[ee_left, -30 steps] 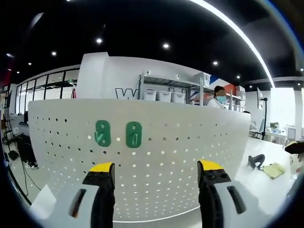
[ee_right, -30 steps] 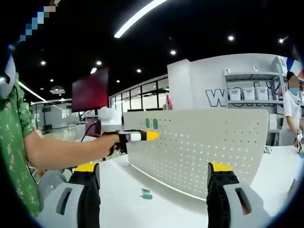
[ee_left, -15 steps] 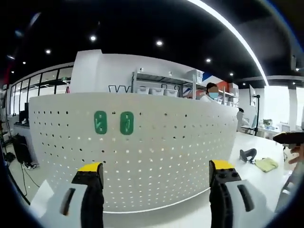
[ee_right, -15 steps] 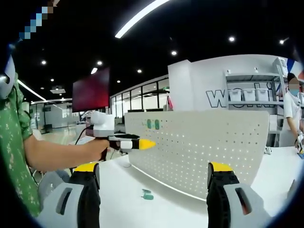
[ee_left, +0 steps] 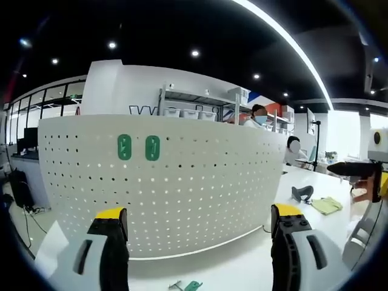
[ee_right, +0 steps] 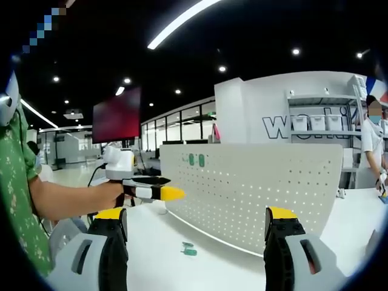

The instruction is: Insert the hook assembly into the mounting plate slot until the hook locks in place.

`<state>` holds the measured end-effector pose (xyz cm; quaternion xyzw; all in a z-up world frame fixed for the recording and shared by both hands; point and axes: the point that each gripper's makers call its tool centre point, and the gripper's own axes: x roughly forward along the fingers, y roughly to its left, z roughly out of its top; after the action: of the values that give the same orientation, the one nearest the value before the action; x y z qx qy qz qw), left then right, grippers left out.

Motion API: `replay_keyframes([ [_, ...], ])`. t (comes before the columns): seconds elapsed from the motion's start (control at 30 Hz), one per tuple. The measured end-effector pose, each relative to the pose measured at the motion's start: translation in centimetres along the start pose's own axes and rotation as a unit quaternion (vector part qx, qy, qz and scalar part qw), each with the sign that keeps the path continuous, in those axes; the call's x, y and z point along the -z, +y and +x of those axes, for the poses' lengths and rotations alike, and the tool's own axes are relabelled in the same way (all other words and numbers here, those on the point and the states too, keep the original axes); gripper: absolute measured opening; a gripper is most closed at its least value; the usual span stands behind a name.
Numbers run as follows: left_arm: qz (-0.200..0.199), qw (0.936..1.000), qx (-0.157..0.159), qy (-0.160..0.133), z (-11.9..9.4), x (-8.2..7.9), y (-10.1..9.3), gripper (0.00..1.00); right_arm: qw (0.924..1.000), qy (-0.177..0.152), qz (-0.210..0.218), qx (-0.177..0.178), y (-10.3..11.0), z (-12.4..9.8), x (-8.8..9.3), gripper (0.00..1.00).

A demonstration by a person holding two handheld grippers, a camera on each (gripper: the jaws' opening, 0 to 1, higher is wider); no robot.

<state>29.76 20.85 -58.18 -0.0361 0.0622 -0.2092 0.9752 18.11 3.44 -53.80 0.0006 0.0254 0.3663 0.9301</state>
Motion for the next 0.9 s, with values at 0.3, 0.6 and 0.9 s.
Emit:
replay_keyframes([
  [0.3, 0.000, 0.9999, 0.009, 0.004, -2.1, 0.6, -0.5, 1.00, 1.0000, 0.002, 0.000, 0.004, 0.4, -0.4, 0.1, 0.96],
  [0.6, -0.001, 0.9999, 0.011, 0.008, -4.6, 1.2, -0.6, 1.00, 1.0000, 0.003, 0.000, 0.006, 1.2, -0.4, 0.1, 0.96],
  [0.9, -0.004, 0.9998, 0.013, 0.012, -6.9, 1.6, -0.5, 0.99, 1.0000, 0.004, 0.001, 0.003, 2.2, 0.1, 0.2, 0.96],
])
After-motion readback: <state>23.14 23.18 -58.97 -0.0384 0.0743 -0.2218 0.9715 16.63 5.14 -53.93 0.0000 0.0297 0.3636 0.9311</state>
